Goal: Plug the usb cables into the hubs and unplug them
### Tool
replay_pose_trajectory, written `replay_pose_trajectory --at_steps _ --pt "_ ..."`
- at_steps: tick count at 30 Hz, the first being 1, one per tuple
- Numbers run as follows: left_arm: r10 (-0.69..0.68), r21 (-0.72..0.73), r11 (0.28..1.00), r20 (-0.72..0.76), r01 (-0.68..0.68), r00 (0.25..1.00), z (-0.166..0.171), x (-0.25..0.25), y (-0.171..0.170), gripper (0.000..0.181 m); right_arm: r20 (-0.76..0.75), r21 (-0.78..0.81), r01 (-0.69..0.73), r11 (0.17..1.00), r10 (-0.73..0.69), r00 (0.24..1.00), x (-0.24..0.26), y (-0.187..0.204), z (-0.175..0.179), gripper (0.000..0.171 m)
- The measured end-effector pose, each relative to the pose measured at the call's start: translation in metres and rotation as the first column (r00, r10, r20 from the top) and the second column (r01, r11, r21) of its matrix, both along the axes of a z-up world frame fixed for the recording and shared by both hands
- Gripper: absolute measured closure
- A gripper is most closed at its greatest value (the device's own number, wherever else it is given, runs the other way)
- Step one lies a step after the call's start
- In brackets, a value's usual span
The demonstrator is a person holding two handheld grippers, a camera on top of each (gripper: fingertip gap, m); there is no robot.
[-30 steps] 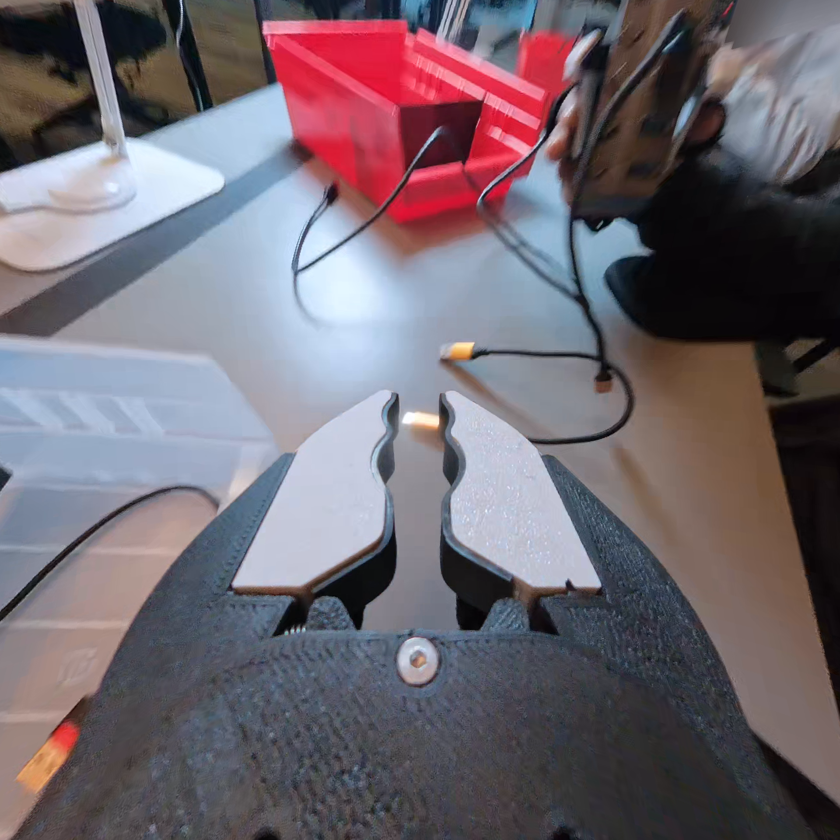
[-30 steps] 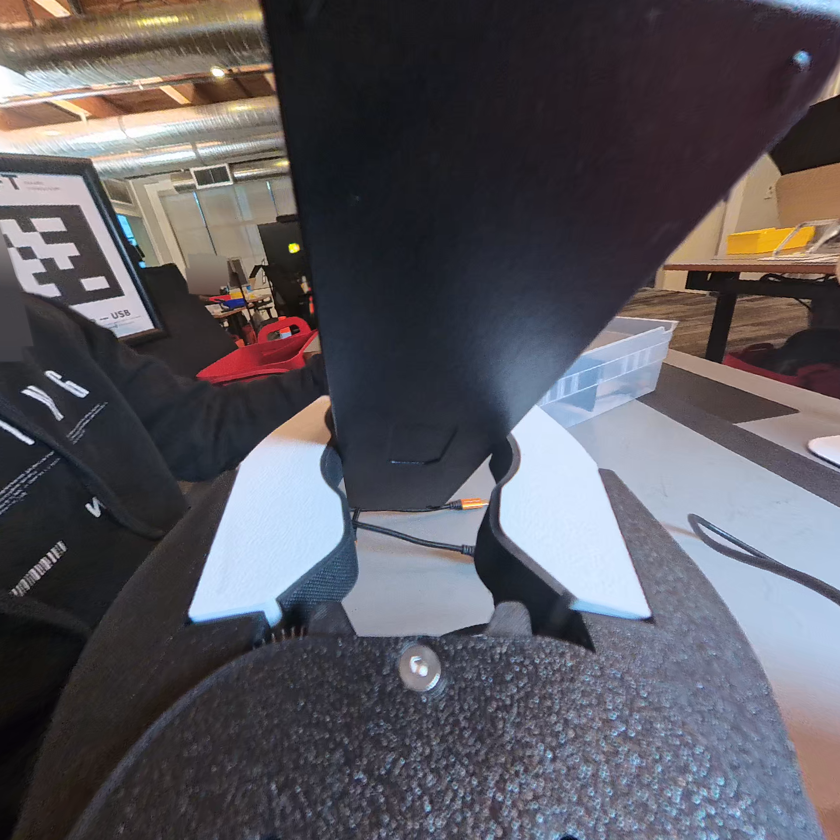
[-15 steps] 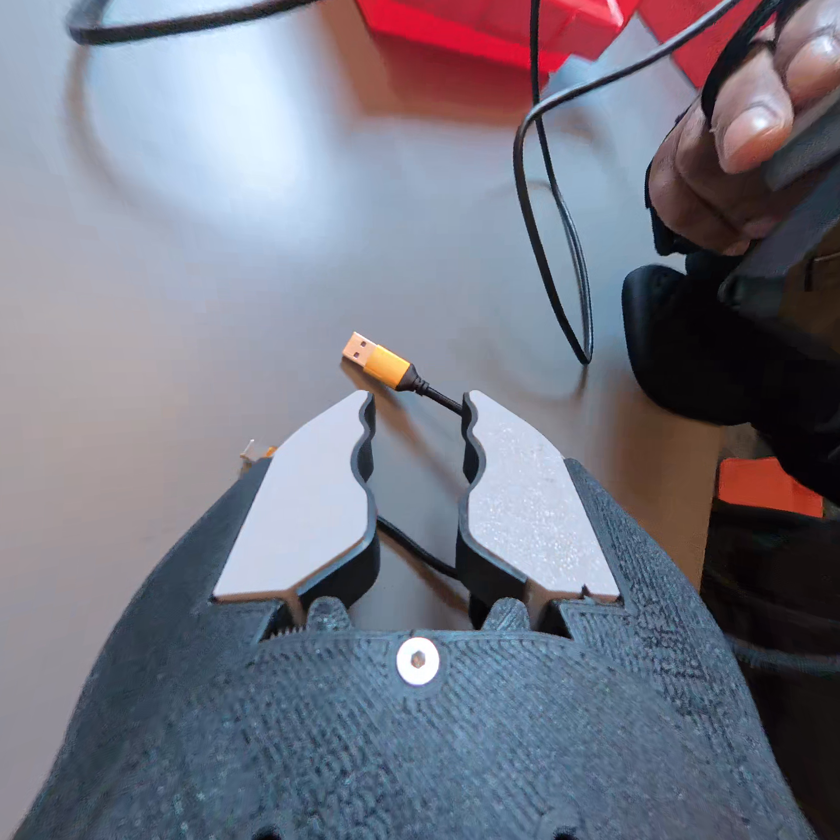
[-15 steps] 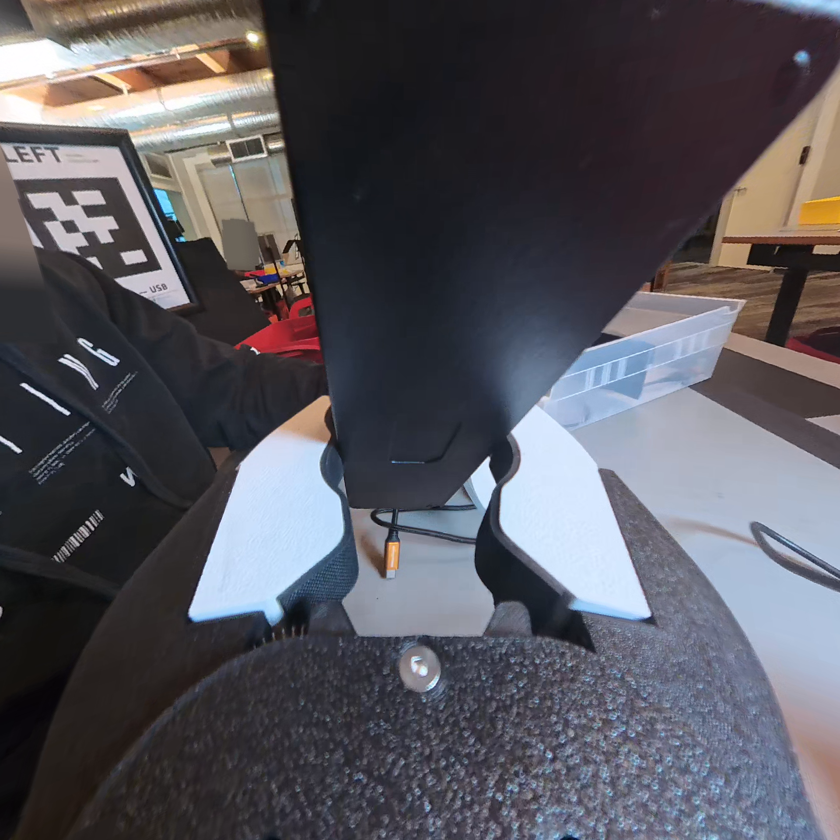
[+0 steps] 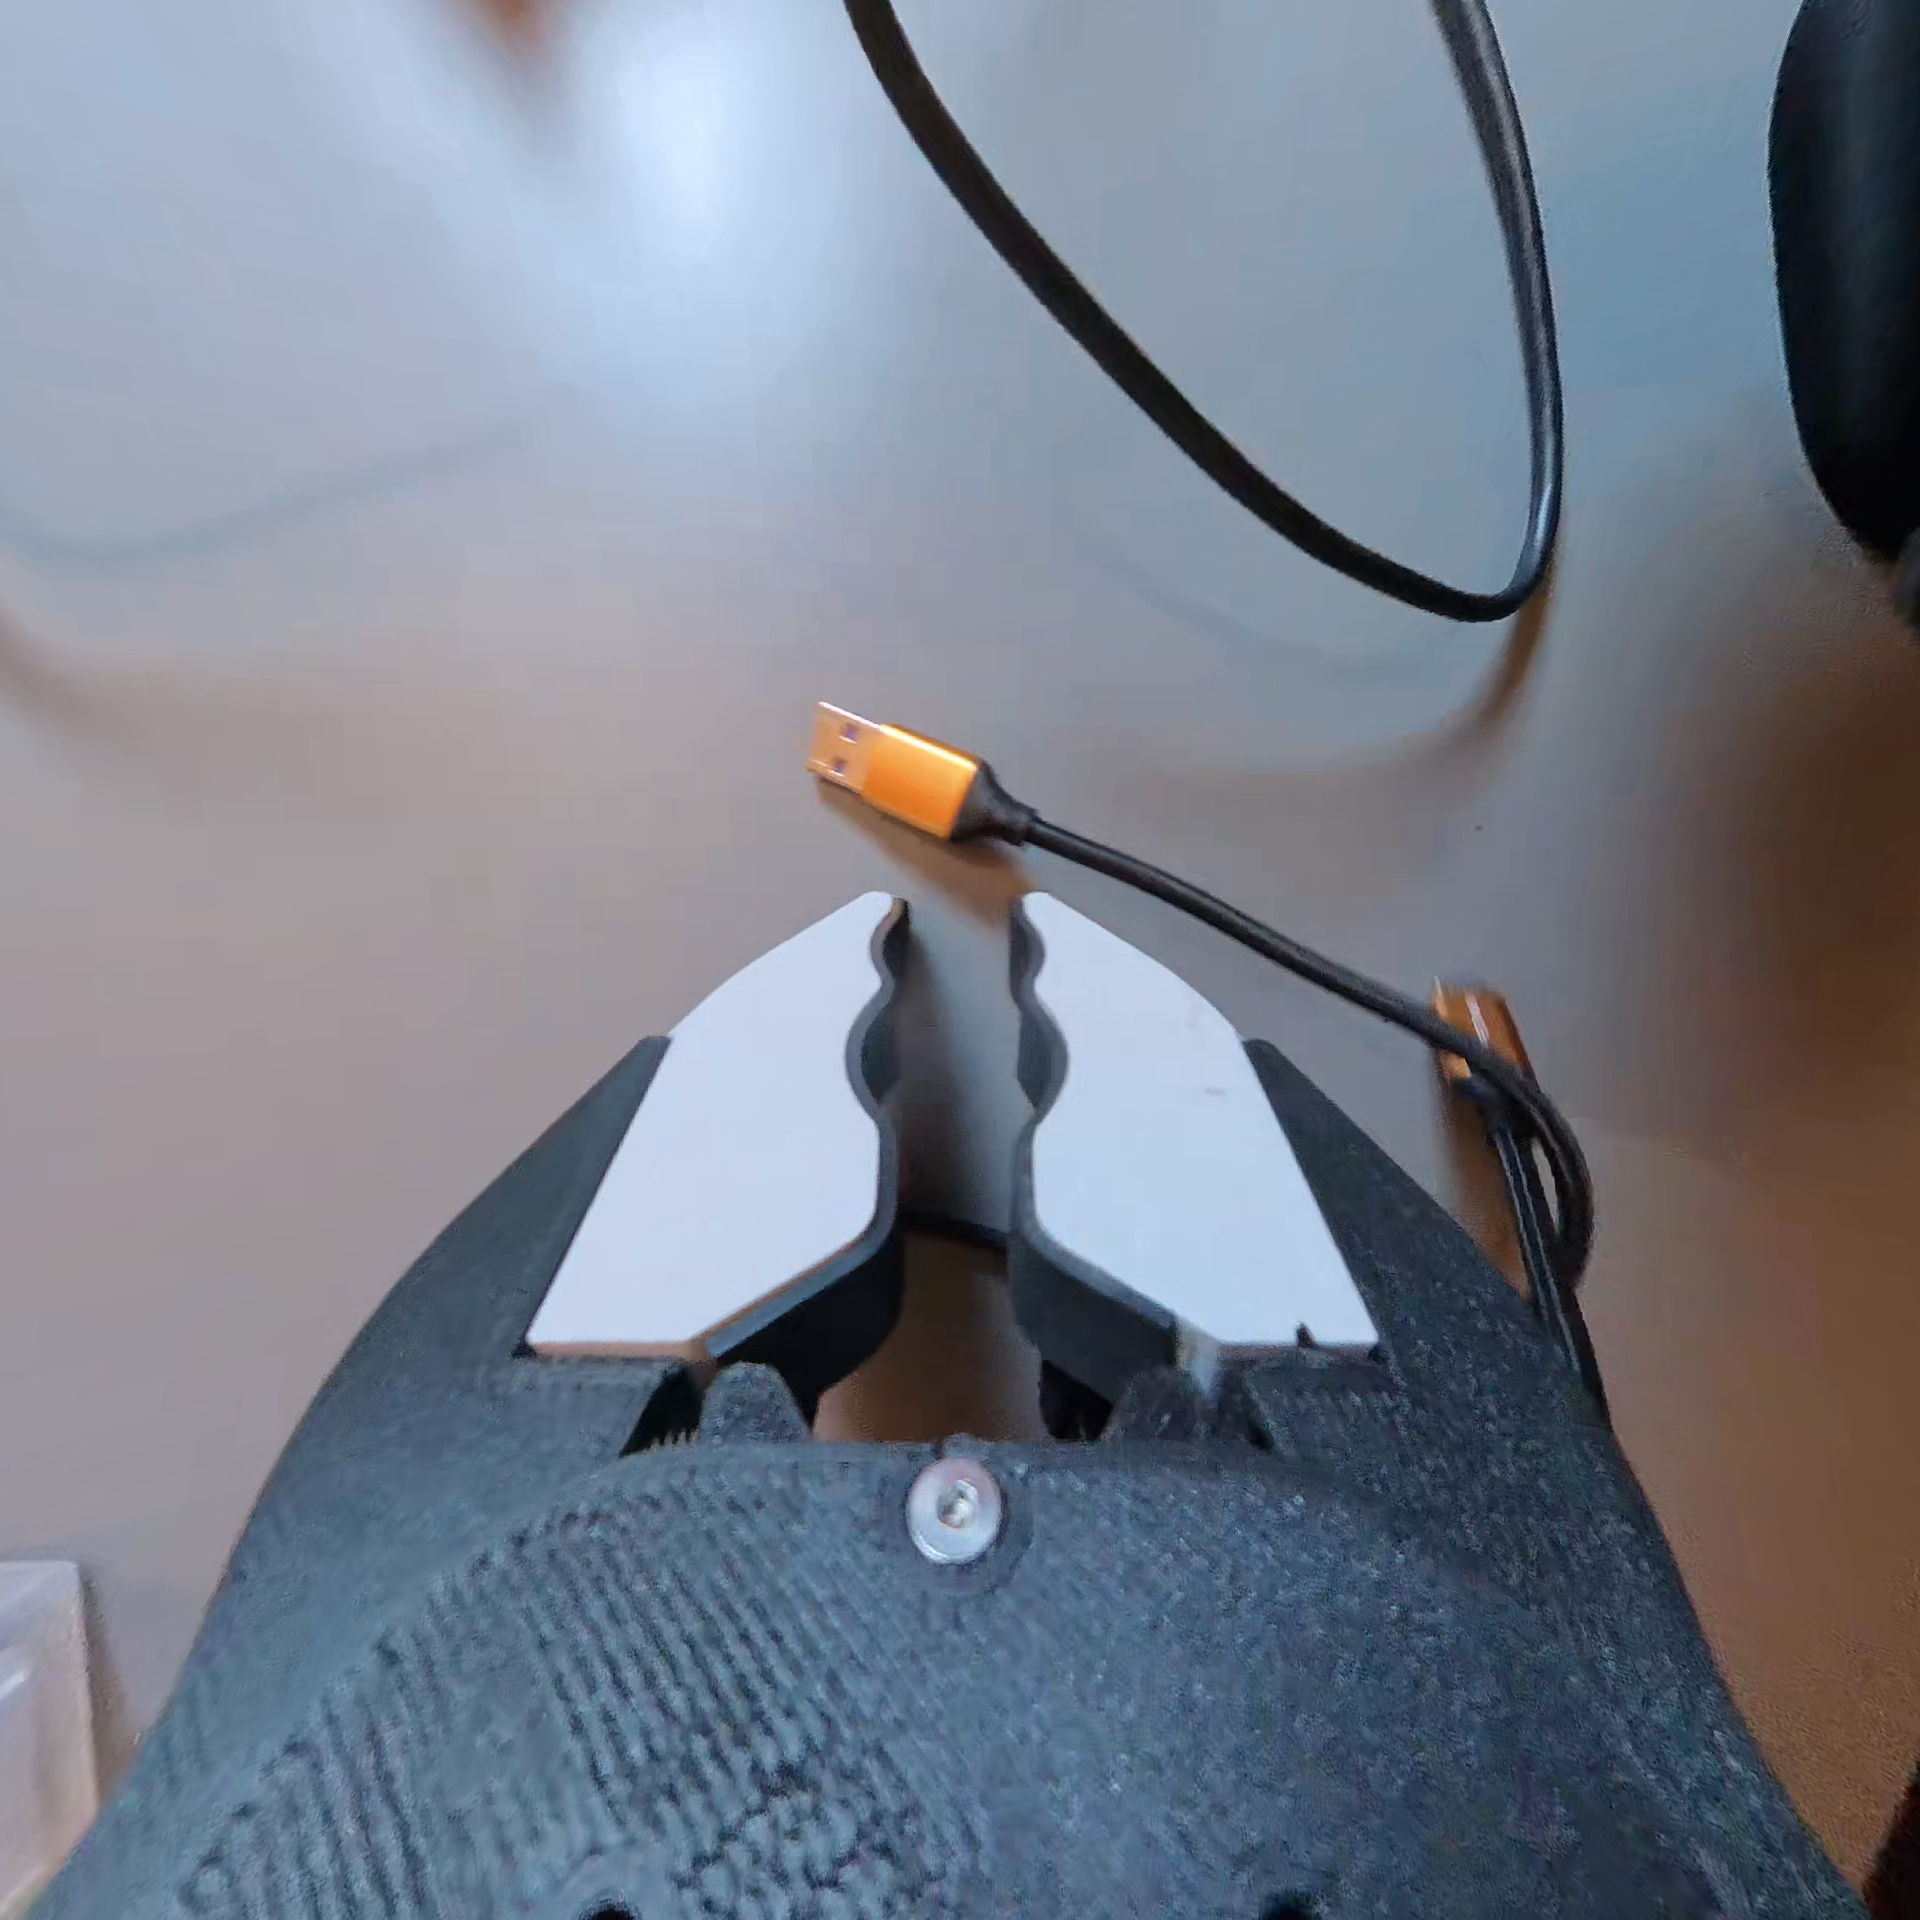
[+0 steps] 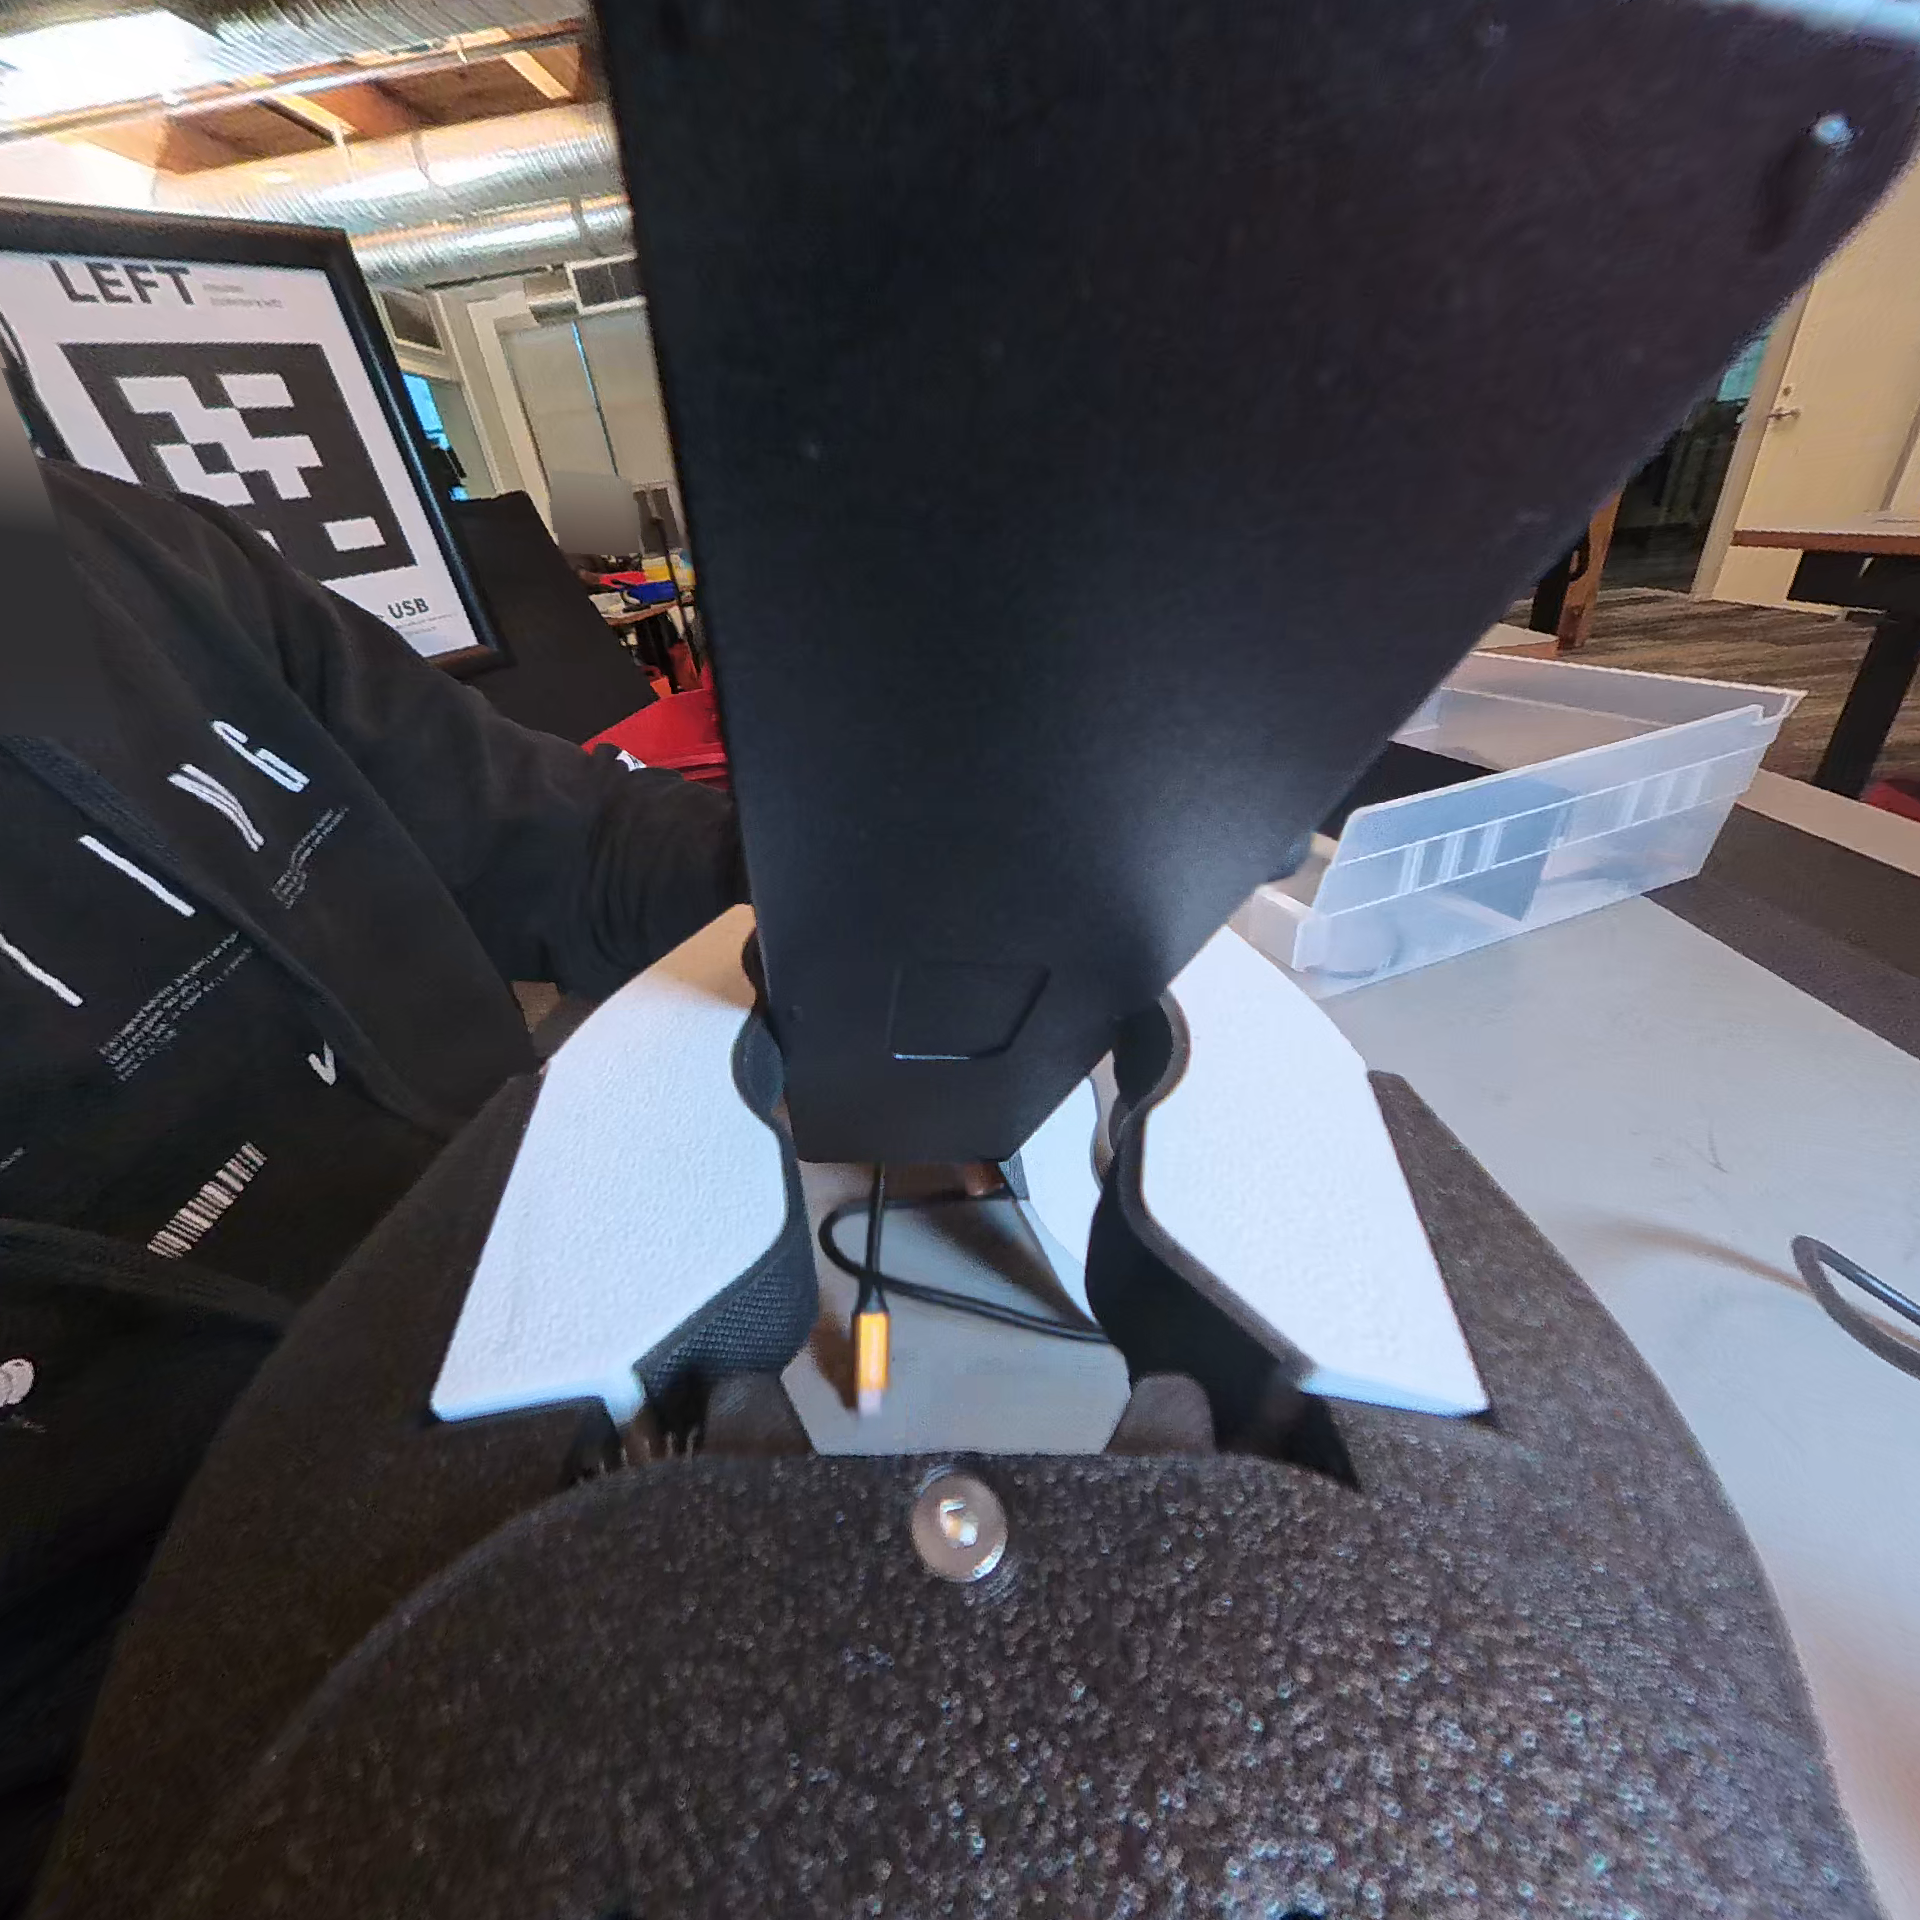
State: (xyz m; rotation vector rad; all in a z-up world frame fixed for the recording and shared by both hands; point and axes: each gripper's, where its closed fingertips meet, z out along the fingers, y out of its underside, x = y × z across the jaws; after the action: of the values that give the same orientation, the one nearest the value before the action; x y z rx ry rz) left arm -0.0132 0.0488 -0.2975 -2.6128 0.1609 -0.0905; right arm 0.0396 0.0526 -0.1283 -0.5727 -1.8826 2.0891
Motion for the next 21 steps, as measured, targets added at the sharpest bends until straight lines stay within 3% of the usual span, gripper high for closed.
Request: replay_pose_trajectory --at_steps 2,7,14,18,21 --pt "-0.002 0.059 0.998 -0.021 0.004 1.000 0.011 -0.007 -0.002 0.180 -0.004 -0.007 0.005 1.000 -0.005 1.000 0.000 0.002 0.002 0.107" --pt "-0.030 0.184 0.983 0.030 0.024 0.999 0.058 -0.021 -0.024 0.164 -0.014 -0.016 0.018 1.000 -0.018 1.000 0.000 0.007 0.006 0.107" --pt "-0.062 0.284 0.958 0.128 0.023 0.990 0.084 -0.024 -0.074 0.155 -0.014 -0.028 0.040 0.999 -0.040 0.999 -0.003 0.014 0.007 0.107" --pt "-0.142 0.329 0.941 0.172 0.079 0.975 0.084 -0.001 -0.084 0.157 -0.023 -0.063 0.068 0.996 -0.070 0.997 -0.006 0.021 0.012 0.107" --pt "-0.182 0.256 0.957 0.158 0.138 0.970 0.063 0.020 -0.081 0.156 -0.034 -0.104 0.127 0.986 -0.131 0.991 -0.011 0.034 0.017 0.107"
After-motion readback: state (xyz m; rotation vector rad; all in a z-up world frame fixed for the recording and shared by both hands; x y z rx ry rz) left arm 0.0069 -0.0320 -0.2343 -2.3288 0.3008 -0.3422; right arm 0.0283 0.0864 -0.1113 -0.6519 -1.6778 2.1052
